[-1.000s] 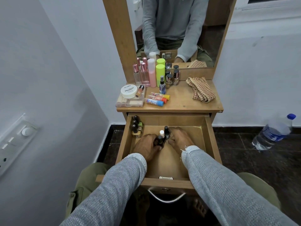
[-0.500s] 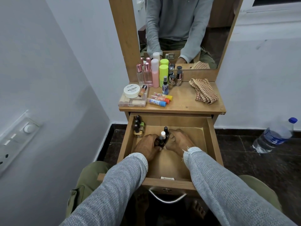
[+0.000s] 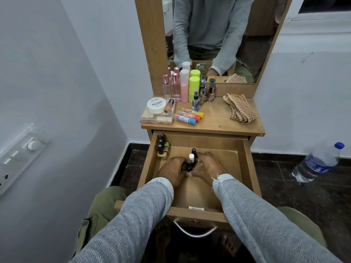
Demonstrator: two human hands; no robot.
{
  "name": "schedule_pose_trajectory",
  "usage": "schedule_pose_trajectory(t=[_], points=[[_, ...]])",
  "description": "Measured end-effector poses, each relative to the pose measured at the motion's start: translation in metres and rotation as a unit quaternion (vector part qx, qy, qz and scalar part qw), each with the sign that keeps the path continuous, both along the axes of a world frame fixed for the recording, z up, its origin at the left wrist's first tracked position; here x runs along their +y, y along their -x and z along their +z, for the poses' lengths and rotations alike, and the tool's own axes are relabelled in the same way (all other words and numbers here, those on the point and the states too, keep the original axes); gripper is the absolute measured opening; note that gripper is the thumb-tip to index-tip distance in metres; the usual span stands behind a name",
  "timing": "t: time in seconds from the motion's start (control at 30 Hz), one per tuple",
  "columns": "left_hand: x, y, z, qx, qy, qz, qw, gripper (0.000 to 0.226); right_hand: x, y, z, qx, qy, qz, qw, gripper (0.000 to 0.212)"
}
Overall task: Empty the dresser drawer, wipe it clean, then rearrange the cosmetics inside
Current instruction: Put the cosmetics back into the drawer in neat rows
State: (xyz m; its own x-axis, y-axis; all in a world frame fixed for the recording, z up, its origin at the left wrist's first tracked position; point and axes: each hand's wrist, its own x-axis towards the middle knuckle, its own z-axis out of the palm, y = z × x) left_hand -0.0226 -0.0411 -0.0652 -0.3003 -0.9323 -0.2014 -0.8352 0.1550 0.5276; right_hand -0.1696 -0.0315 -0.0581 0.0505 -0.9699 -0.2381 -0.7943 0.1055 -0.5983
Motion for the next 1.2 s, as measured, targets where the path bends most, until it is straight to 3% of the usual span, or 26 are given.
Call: schedule_pose_trajectory(t=[0.13, 0.37, 0.63, 0.93, 1.1, 1.2], points=[[0.0, 0.0, 0.0, -0.002, -0.005, 0.005, 1.0, 0.034, -0.002, -0.002, 0.001, 0.02, -0.003, 0.0, 1.0, 0.033], [0.0, -0.008, -0.002, -0.029, 0.002, 0.05, 0.998, 0.023, -0.004, -0.001, -0.006, -0.024, 0.002, -0.012, 1.0, 0.027], [0.004, -0.016, -0.002, -0.045, -0.039, 0.056, 0.997, 0.022, -0.002, 0.002, -0.002, -0.005, -0.014, -0.007, 1.0, 0.046], [0.006, -0.009, 0.0, -0.044, -0.039, 0.021, 0.998, 0.026, -0.001, -0.001, -0.005, -0.064, -0.001, -0.04, 0.997, 0.029], [0.007, -0.009, 0.002, -0.043, -0.043, 0.04, 0.997, 0.023, -0.004, 0.0, -0.011, -0.087, -0.009, -0.035, 0.996, 0.032], [0.008, -0.007, 0.005, -0.041, -0.023, 0.054, 0.997, 0.018, -0.003, 0.002, -0.01, -0.057, 0.011, 0.0, 0.998, 0.053]])
